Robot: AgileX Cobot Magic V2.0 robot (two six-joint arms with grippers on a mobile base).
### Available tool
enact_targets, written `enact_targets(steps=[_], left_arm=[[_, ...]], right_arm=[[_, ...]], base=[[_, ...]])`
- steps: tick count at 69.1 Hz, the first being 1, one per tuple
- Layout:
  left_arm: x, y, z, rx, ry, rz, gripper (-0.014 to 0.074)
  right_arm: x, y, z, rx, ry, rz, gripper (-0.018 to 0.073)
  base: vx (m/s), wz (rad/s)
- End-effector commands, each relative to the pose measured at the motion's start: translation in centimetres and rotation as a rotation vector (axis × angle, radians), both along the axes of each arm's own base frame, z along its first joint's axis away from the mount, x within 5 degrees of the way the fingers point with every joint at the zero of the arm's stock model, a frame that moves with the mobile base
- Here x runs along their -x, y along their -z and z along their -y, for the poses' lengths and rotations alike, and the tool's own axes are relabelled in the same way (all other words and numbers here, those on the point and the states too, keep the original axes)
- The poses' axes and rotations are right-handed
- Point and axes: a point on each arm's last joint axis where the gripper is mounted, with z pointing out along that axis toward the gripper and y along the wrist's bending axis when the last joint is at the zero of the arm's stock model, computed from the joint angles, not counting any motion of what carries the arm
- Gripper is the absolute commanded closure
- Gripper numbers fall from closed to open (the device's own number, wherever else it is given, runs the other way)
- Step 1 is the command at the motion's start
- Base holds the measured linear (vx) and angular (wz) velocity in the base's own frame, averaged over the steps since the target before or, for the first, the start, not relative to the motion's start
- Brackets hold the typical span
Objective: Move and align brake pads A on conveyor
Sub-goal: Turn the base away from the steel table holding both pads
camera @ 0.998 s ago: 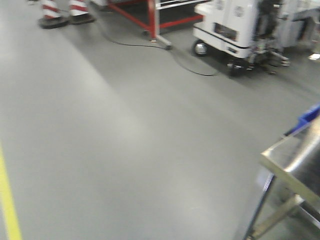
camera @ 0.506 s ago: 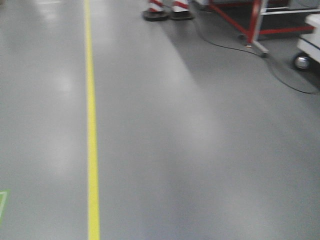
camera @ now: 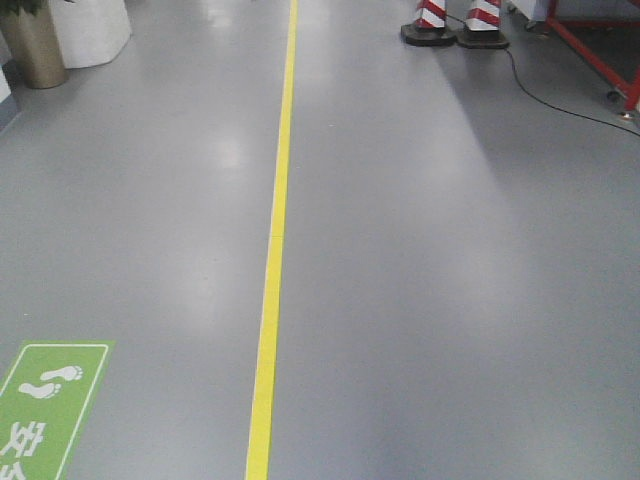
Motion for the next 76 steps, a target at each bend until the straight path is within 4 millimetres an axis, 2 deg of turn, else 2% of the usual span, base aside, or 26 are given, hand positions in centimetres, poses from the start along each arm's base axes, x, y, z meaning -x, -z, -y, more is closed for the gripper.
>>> enact_targets(steps=[1,37,76], left_arm=[[-0.44,-1.73,0.01,0.019,-0.007,0.116,0.0603],[-0.44,-1.73,0.01,0.019,-0.007,0.116,0.0603],[-0.44,-1.73,0.01,0.019,-0.007,0.116,0.0603]], right_arm=[[-0.27,-1.74,-0.01,-0.009,0.000,0.119,0.0566],[-0.27,-1.74,-0.01,-0.009,0.000,0.119,0.0566],[-0.27,-1.74,-0.01,-0.009,0.000,0.119,0.0566]], base=[[0.12,0.20],[0.26,0.12],[0.54,-0.10]])
